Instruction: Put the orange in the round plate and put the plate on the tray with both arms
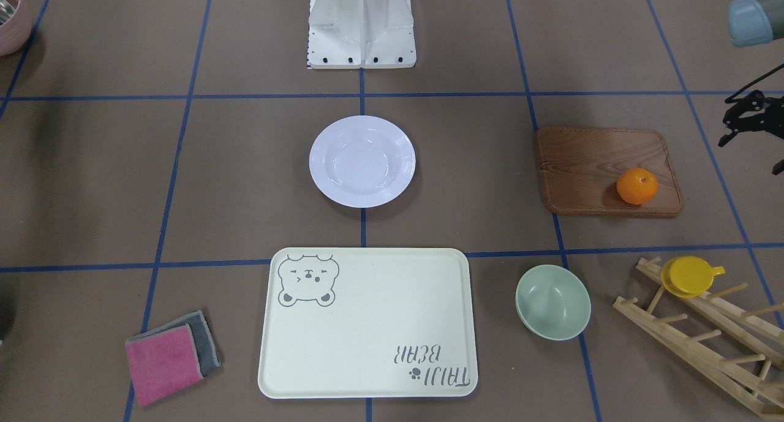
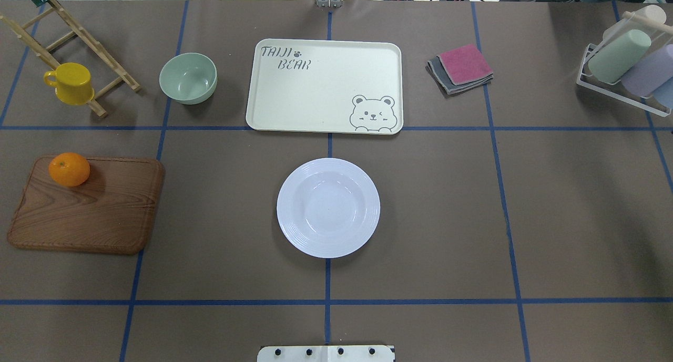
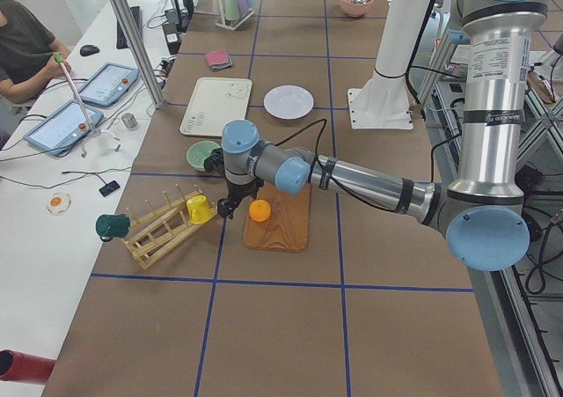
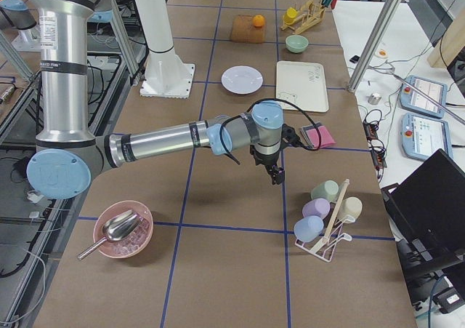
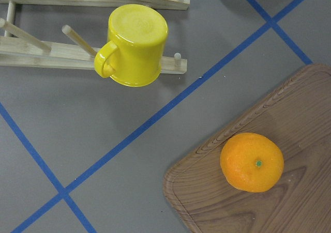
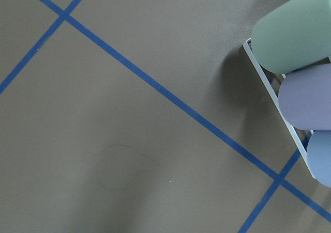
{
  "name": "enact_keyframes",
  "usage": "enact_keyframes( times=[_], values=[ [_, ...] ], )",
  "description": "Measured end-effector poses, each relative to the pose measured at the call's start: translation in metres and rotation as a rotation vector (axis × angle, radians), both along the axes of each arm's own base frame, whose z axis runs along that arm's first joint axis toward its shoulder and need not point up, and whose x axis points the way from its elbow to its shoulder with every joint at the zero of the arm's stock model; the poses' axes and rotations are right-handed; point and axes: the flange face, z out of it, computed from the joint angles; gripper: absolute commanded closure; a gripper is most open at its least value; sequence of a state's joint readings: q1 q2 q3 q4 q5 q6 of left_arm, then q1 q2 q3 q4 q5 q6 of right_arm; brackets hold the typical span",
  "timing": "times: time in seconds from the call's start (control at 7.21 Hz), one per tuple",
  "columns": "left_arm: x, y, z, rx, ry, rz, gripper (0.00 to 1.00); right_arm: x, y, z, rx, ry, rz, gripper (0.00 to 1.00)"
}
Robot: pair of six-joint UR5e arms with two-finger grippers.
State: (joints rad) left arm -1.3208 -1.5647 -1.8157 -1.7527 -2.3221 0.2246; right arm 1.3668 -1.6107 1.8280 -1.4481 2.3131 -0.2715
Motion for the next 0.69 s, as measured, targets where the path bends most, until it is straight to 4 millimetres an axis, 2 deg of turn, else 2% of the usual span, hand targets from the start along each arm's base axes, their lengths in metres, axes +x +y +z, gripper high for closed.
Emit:
enact_keyframes(
  times=[0.69],
  values=[
    [-0.0037,0.0045,-0.0010,0.003,0.000,-0.005,0.01,0.0024,0.0007,-0.0072,0.016,-0.005,0.001,0.00]
  ],
)
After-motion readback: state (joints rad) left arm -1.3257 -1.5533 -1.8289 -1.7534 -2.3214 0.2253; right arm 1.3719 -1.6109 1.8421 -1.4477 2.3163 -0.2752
